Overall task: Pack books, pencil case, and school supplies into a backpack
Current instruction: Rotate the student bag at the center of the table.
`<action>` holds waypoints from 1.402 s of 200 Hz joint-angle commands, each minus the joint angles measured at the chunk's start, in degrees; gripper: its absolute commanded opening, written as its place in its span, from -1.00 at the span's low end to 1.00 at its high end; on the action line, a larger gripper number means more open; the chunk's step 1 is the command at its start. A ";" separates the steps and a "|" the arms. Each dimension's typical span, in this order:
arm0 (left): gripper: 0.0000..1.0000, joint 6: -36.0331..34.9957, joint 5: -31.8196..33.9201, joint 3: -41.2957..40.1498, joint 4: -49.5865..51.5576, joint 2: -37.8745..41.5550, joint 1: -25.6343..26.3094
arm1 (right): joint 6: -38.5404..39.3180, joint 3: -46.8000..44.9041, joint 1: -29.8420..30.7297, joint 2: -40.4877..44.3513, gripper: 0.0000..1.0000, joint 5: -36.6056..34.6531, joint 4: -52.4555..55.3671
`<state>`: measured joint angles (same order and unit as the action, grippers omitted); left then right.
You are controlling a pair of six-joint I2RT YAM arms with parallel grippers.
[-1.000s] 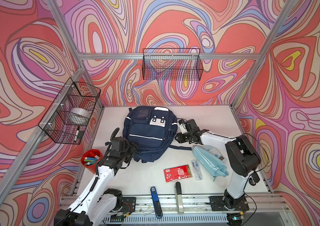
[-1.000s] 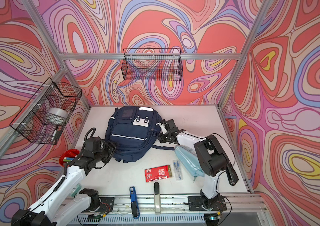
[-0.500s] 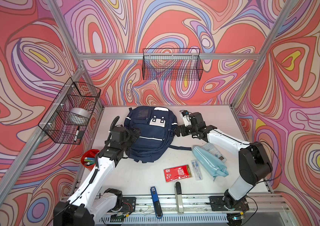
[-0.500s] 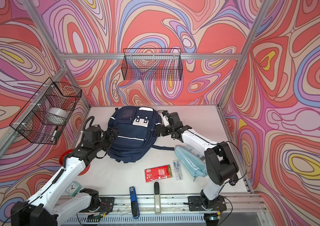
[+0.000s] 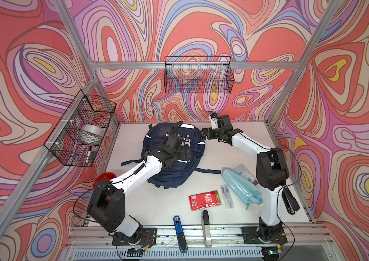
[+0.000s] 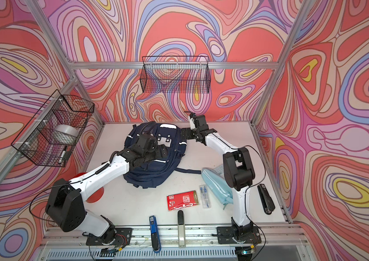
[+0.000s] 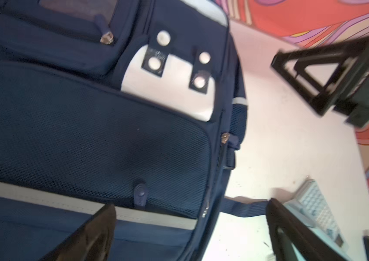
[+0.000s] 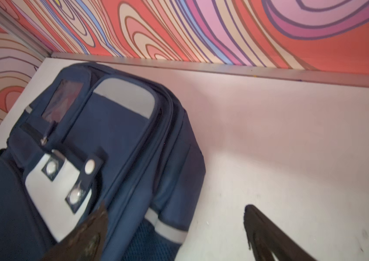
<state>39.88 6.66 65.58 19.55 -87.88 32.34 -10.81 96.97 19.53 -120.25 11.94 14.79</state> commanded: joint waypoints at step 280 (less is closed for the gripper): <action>0.75 -5.86 -1.62 2.02 -7.73 -7.27 -12.24 | -4.49 -37.40 9.83 24.89 0.05 -1.83 -8.56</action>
<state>37.69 6.42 65.14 12.34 -98.19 19.49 -18.76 61.60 29.65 -101.47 14.48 6.46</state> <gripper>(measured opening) 0.800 0.503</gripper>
